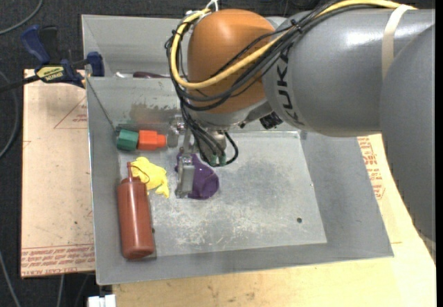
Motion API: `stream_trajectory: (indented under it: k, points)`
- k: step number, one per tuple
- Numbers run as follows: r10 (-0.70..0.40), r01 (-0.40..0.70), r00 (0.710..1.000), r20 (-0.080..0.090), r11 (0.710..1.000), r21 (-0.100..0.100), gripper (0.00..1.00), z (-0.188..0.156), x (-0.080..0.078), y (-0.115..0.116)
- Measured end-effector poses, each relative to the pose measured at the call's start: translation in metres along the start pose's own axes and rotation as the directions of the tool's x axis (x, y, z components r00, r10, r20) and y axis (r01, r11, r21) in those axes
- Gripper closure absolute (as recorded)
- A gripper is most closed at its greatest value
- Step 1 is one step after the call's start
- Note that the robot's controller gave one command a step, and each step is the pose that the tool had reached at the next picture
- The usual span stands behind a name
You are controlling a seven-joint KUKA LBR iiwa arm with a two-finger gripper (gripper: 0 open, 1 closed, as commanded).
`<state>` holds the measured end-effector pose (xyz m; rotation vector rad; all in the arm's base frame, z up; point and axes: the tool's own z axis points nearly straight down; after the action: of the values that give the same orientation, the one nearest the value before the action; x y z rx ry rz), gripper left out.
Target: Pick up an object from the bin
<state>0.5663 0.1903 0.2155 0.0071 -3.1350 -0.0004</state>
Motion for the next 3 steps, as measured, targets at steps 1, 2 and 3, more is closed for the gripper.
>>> stream_trajectory:
  k: [1,2,3]
  points:
    - [0.004,-0.004,1.000,0.007,1.000,-0.001,0.00,-0.005,-0.002,-0.001]
    - [-0.028,0.028,1.000,0.012,1.000,-0.003,0.00,0.040,0.003,-0.026]
    - [-0.056,0.056,0.998,0.010,0.998,-0.002,0.00,0.101,0.019,-0.048]
